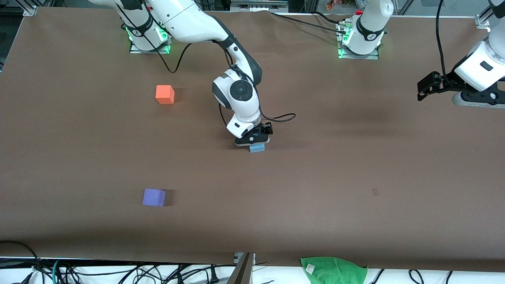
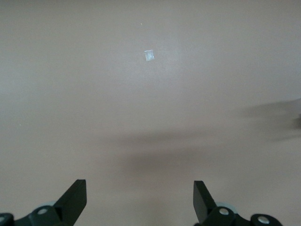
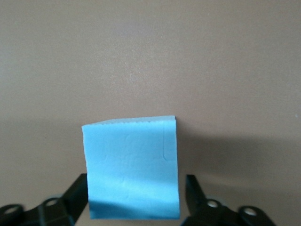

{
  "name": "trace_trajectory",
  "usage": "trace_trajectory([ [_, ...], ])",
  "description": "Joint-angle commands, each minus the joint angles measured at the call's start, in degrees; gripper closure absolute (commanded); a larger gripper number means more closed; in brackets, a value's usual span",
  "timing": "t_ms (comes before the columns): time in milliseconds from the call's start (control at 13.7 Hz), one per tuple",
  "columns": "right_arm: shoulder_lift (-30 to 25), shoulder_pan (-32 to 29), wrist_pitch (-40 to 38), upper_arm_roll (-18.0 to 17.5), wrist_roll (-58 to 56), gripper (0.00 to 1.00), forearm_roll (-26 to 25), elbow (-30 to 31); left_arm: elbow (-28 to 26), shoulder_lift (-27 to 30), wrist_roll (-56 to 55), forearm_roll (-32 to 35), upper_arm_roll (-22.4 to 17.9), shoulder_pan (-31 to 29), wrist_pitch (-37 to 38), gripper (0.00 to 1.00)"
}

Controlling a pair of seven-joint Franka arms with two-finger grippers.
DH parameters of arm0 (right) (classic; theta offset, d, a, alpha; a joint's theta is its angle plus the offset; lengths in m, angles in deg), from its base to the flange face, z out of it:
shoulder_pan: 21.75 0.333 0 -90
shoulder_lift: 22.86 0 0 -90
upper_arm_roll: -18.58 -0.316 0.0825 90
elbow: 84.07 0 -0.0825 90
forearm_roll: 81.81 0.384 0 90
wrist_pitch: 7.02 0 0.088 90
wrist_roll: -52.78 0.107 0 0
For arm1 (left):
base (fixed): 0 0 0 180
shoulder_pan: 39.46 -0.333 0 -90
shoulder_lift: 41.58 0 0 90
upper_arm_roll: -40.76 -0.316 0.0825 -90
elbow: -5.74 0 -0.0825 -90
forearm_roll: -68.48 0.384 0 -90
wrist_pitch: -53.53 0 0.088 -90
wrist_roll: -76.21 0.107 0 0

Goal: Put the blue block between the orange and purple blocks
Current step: 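Carry the blue cube with the right gripper between orange and purple cubes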

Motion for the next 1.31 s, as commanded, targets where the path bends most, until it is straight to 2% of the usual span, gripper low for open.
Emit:
trace_trajectory([
  [0, 0.5, 0.2, -0.1, 0.7, -0.5, 0.67, -0.7, -1.3, 0.5, -0.2, 1.0, -1.1, -0.5, 0.3, 0.0, 0.0],
  [73, 0.3, -0.2, -0.2, 0.8, -0.9, 0.81, -0.7, -1.2, 0.5, -0.1, 0.9, -1.1, -0.5, 0.3, 0.2, 0.0],
  [146, 0.1, -0.8, -0.3, 0.9, -1.9, 0.9, -0.7, -1.3, 0.4, -0.1, 0.8, -1.1, -0.6, 0.2, 1.2, 0.0],
  [219, -0.3, -2.0, -0.8, 0.9, -3.2, 0.92, -0.5, -1.4, 0.5, -0.1, 1.2, -1.1, -0.7, 0.2, 1.9, 0.0],
  [365, -2.2, -6.2, -3.2, 0.6, -8.2, 0.92, 0.0, -1.3, 0.6, -0.1, 0.6, -1.1, -0.4, 0.3, 1.9, 0.0],
  [511, -5.3, -10.9, -10.5, 0.7, -13.6, 0.92, 0.6, -0.9, 0.6, -0.1, 0.7, -1.1, -0.4, 0.3, 2.0, 0.0],
  [803, -14.0, -22.9, -21.8, 0.9, -26.9, 0.92, 3.2, 5.4, 0.6, -0.1, 0.7, -1.1, -0.4, 0.4, 2.0, 0.0],
  [1022, -19.7, -27.9, -19.0, 1.0, -27.3, 0.92, 3.5, 16.3, 0.6, -0.1, 0.9, -1.0, -0.3, 0.7, 2.0, 0.0],
  [1242, -24.1, -28.2, -12.8, 1.6, -26.5, 0.91, 6.0, 26.3, 0.6, -0.1, 1.2, -0.5, -0.3, 0.9, 1.9, 0.0],
])
